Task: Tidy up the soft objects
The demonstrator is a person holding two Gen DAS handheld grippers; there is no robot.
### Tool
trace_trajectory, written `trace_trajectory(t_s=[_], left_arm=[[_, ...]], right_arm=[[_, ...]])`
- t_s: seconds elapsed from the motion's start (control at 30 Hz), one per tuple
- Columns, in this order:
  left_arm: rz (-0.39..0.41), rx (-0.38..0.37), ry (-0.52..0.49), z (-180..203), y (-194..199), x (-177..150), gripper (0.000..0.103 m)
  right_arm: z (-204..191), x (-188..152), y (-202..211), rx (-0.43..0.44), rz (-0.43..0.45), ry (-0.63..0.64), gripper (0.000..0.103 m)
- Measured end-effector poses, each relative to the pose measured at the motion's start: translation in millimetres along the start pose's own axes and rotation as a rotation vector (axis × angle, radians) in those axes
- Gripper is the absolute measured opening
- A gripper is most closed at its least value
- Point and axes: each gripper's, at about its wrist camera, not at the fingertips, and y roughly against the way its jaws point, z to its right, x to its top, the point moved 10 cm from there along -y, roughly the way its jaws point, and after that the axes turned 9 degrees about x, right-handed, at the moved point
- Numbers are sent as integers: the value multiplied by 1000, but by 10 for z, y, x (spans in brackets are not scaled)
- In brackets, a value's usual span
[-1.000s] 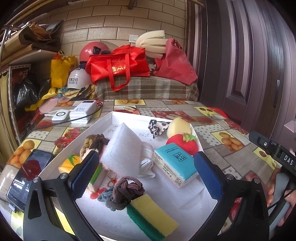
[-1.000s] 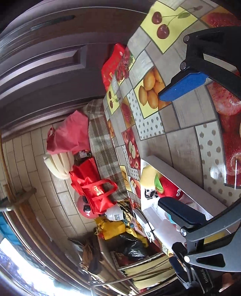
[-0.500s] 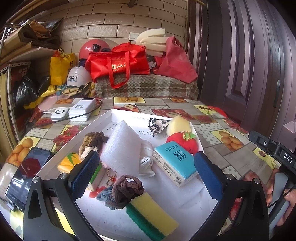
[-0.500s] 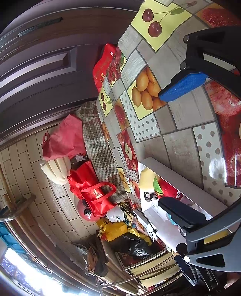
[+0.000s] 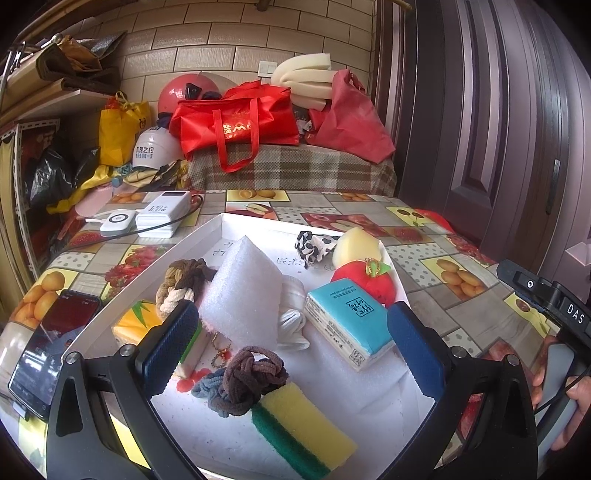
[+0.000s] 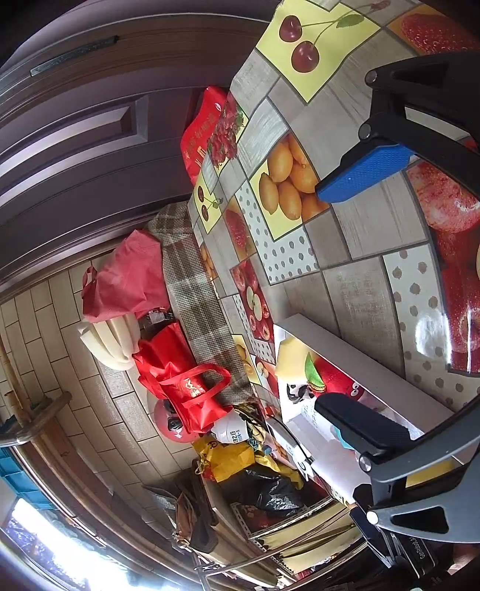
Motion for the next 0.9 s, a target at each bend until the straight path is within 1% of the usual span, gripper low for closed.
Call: trace_trajectory(t_s=[0.9], left_arm=[[-2, 0, 1, -5, 2, 30, 103]], right_arm=[[23, 19, 0, 1, 2, -5, 103]])
